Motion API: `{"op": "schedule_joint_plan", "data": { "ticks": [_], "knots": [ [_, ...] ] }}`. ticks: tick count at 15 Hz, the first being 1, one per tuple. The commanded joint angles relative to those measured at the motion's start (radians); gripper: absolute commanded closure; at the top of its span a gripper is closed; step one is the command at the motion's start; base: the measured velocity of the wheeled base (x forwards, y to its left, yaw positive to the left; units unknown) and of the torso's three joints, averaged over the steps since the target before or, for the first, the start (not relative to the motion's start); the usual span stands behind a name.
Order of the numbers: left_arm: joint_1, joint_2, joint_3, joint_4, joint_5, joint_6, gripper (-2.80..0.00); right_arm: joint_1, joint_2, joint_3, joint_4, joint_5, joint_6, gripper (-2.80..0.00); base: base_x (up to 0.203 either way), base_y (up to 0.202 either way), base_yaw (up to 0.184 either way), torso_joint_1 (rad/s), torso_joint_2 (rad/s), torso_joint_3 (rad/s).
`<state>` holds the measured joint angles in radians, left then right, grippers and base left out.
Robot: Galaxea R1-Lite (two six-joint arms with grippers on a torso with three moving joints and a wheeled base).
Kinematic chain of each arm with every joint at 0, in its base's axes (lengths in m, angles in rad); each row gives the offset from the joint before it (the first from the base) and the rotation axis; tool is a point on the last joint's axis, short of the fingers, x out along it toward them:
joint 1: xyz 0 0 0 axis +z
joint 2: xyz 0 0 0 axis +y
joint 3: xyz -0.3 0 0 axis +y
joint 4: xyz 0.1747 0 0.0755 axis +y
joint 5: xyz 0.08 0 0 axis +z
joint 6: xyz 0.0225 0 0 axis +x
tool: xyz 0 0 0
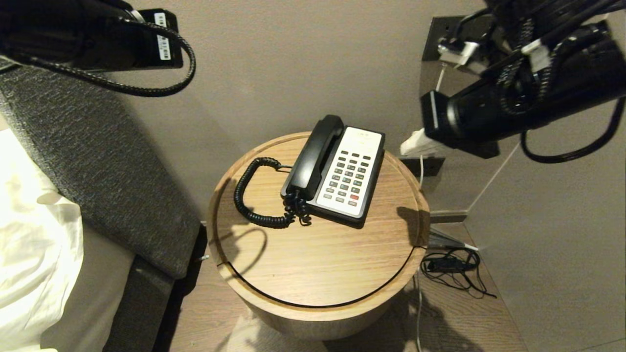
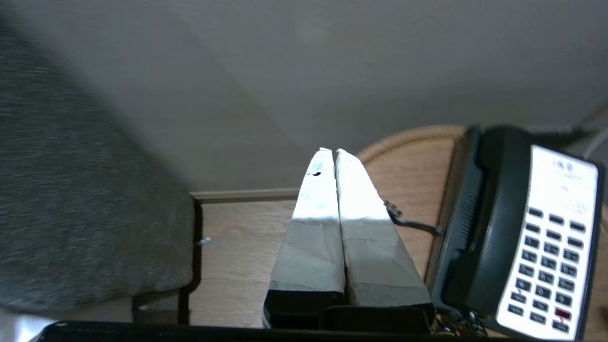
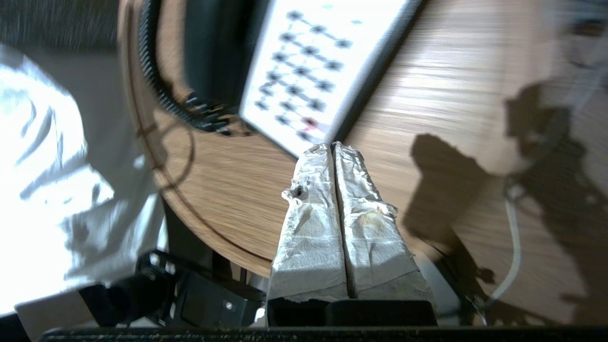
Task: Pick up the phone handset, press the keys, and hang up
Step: End the call using the dial pad
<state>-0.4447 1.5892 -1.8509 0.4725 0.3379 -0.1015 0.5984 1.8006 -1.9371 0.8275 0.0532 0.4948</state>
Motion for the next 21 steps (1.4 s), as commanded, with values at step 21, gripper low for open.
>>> {"op": "schedule_joint_plan", "data": {
  "ticks": [21],
  "knots": [
    [0.098, -0.106, 0.107, -0.004, -0.020, -0.012, 0.00, 0.098, 0.190, -0.013, 0.004, -0.033, -0.001, 0.00, 0.000, 0.000, 0.000, 0.000, 0.00, 0.000]
  ]
}}
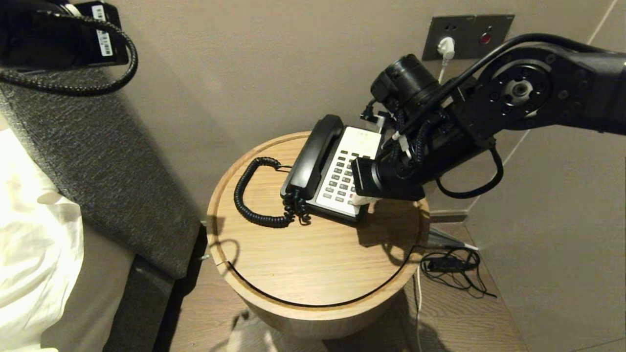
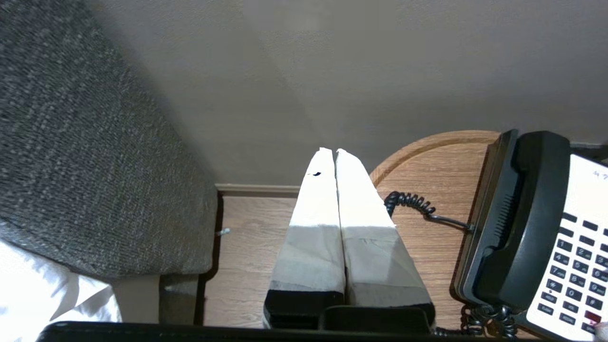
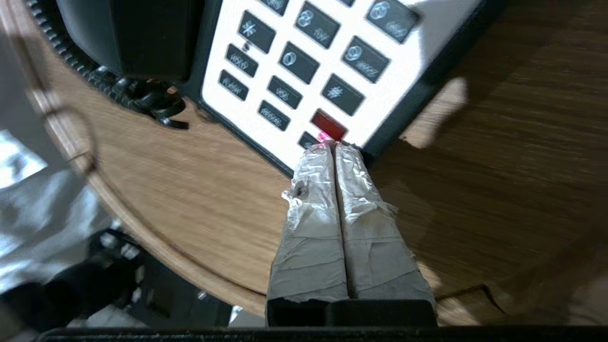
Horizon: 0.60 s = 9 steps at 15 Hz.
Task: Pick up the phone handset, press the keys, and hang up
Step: End the call using the dial pad
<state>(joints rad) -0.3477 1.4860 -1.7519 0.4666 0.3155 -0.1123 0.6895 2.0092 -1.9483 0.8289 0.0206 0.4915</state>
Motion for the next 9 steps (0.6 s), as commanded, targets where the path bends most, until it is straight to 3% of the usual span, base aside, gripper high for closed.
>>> {"op": "schedule_joint_plan", "data": {
  "ticks": [1, 9],
  "knots": [
    [0.003, -0.006, 0.014, 0.000, 0.001, -0.001, 0.00, 0.011, -0.021, -0.001, 0.004, -0.001, 0.002, 0.00, 0.000, 0.000, 0.000, 0.000, 0.00, 0.000],
    [0.003, -0.007, 0.019, 0.000, 0.002, -0.001, 0.00, 0.028, -0.010, -0.001, -0.019, -0.001, -0.017, 0.00, 0.000, 0.000, 0.000, 0.000, 0.00, 0.000]
  ]
}}
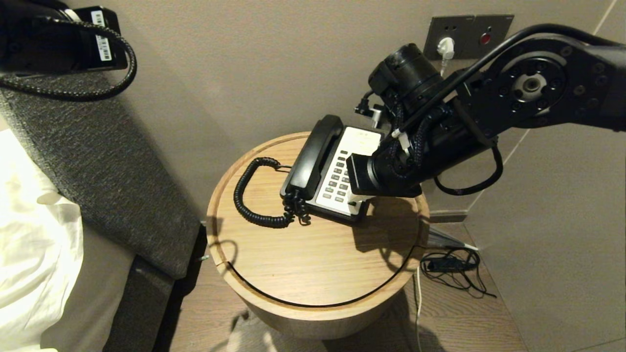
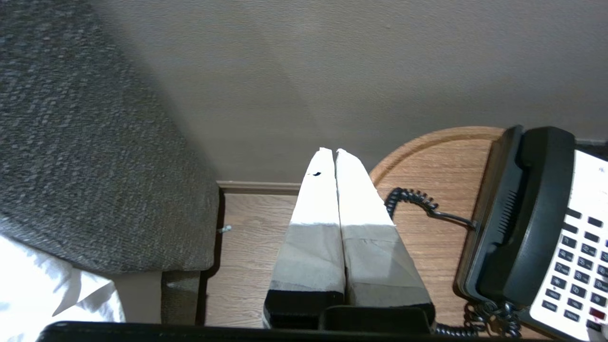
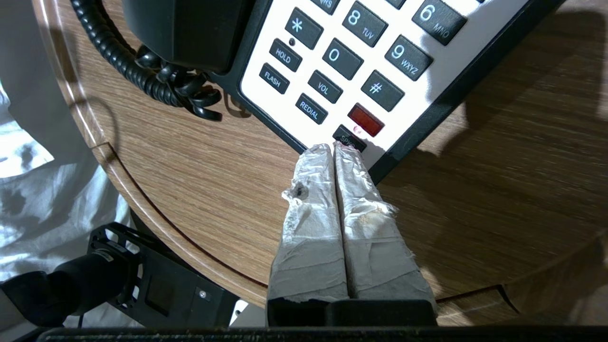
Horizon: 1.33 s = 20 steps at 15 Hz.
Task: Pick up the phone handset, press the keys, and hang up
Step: End the call using the dial pad
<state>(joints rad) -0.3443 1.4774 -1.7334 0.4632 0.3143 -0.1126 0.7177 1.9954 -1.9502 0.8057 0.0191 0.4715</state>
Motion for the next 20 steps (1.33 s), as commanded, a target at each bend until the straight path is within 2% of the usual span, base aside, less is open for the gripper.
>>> {"op": "schedule_joint_plan", "data": {
  "ticks": [1, 8, 11, 16, 20],
  "knots": [
    [0.001, 0.002, 0.000, 0.002, 0.002, -0.001, 0.00, 0.000, 0.007, 0.001, 0.003, 0.000, 0.003, 0.00, 0.000, 0.000, 0.000, 0.000, 0.00, 0.000],
    [0.001, 0.004, -0.003, 0.000, 0.002, -0.001, 0.00, -0.003, 0.028, 0.002, 0.004, -0.004, -0.007, 0.00, 0.000, 0.000, 0.000, 0.000, 0.00, 0.000],
    [0.001, 0.006, -0.005, 0.000, 0.002, -0.001, 0.00, -0.009, 0.028, 0.002, 0.004, -0.013, -0.054, 0.00, 0.000, 0.000, 0.000, 0.000, 0.00, 0.000],
    [0.001, 0.004, -0.005, 0.000, 0.002, -0.001, 0.00, -0.043, 0.037, 0.004, 0.013, -0.013, -0.056, 0.00, 0.000, 0.000, 0.000, 0.000, 0.00, 0.000],
    [-0.001, -0.005, -0.002, 0.000, 0.002, -0.001, 0.00, -0.040, 0.009, 0.004, 0.005, -0.012, -0.049, 0.00, 0.000, 0.000, 0.000, 0.000, 0.00, 0.000]
  ]
}}
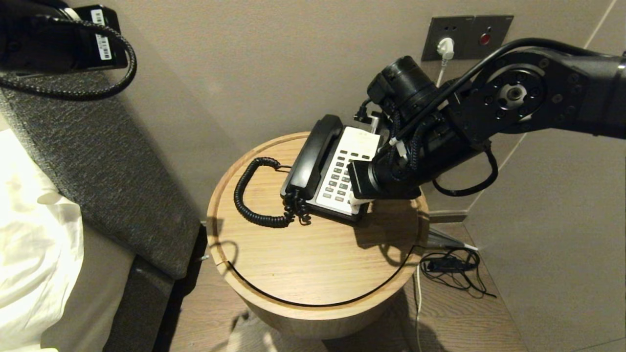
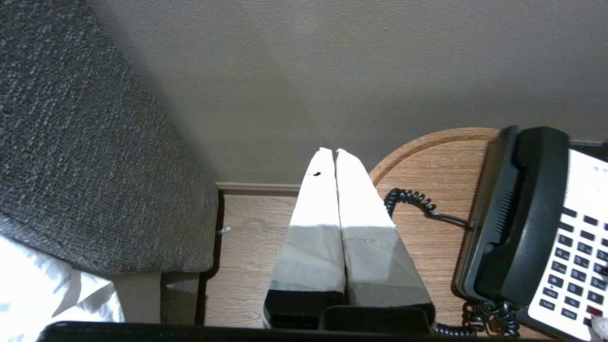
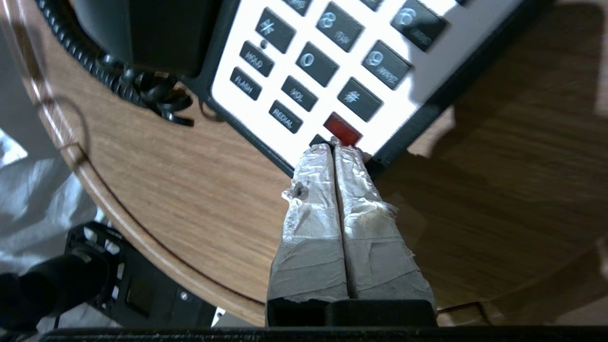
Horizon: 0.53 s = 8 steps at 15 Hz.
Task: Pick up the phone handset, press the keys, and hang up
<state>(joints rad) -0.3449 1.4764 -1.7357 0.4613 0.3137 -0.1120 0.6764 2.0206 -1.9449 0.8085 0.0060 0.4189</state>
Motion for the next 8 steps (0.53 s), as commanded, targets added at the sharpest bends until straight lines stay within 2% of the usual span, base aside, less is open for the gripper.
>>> {"op": "schedule_joint_plan", "data": {
  "ticks": [1, 5, 8],
  "knots": [
    [0.000, -0.012, 0.002, 0.003, 0.002, -0.002, 0.00, 0.008, -0.042, -0.002, 0.009, 0.000, 0.005, 0.00, 0.000, 0.000, 0.000, 0.000, 0.00, 0.000],
    [0.000, -0.049, 0.030, 0.007, -0.004, -0.002, 0.00, 0.018, -0.160, 0.000, 0.041, -0.040, 0.026, 0.00, 0.000, 0.000, 0.000, 0.000, 0.00, 0.000],
    [0.000, -0.098, 0.089, 0.009, -0.012, 0.000, 0.00, -0.015, -0.274, 0.012, 0.083, -0.044, 0.047, 0.00, 0.000, 0.000, 0.000, 0.000, 0.00, 0.000]
  ]
}}
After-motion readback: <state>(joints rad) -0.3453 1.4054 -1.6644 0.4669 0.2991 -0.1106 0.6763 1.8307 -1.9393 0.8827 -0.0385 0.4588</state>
